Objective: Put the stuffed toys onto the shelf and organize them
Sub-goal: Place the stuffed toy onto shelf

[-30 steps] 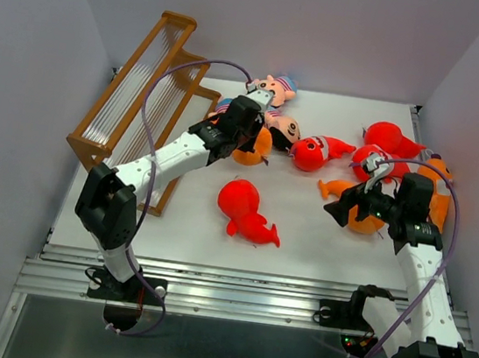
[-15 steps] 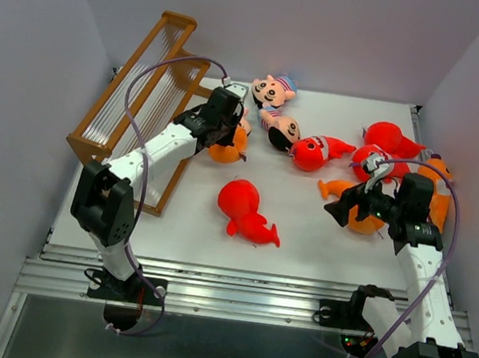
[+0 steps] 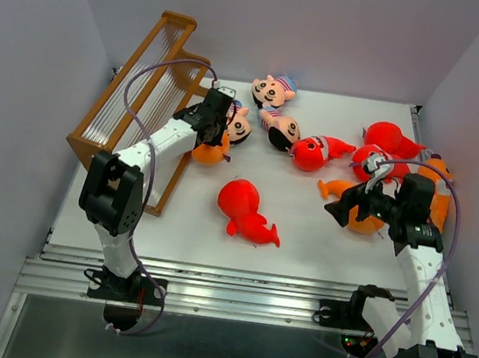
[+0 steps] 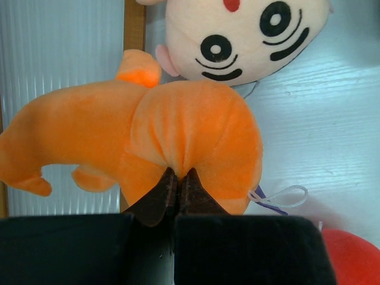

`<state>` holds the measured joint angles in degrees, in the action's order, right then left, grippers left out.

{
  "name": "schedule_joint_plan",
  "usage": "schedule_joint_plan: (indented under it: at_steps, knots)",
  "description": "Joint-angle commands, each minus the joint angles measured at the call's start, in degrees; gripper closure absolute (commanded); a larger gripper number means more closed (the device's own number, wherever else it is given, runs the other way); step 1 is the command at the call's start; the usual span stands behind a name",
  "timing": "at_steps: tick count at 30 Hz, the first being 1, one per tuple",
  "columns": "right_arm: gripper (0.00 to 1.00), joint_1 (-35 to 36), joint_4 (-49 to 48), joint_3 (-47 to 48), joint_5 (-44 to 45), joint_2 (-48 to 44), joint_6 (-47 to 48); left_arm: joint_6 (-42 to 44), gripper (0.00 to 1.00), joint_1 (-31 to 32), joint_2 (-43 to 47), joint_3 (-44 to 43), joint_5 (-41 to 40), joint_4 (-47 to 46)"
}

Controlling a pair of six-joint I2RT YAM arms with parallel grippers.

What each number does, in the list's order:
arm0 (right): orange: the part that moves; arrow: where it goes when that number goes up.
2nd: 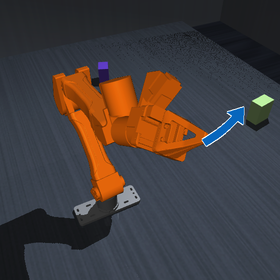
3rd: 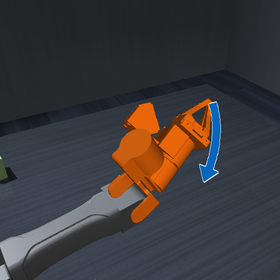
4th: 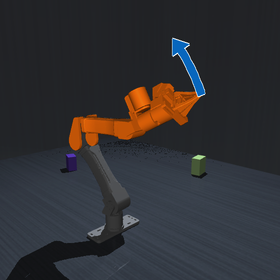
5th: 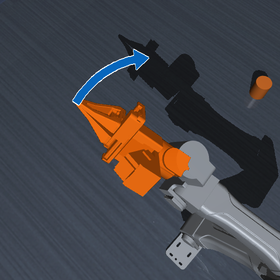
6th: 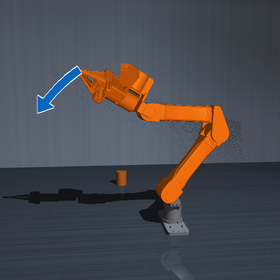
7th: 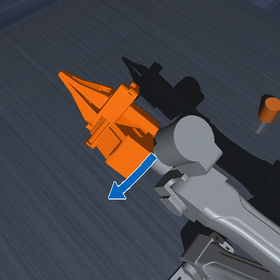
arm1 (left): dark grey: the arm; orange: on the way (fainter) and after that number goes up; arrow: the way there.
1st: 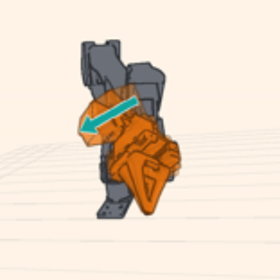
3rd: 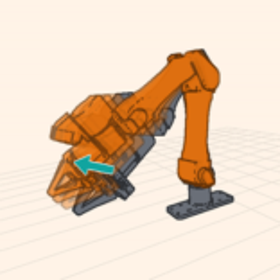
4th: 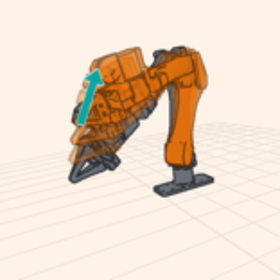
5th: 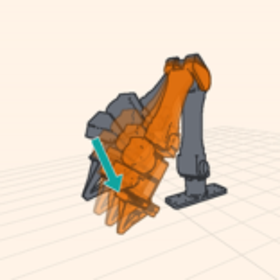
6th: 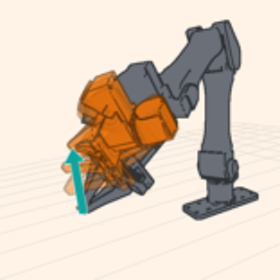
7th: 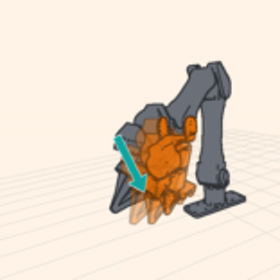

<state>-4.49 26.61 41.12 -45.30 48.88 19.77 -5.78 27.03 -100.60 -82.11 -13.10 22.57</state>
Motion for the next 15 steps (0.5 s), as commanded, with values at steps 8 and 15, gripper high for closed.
schedule_joint_plan:
  at_steps: [8,15]
  knots:
    - [0.0,-0.17,-1.12,-0.34,0.74,-1.51,0.88,2.26,1.0,-1.63,-6.45,-8.15,-2.29,0.37]
    - [0.0,-0.17,-1.12,-0.52,1.53,-1.6,0.97,1.65,1.0,-1.63,-13.38,-15.18,7.47,-1.47]
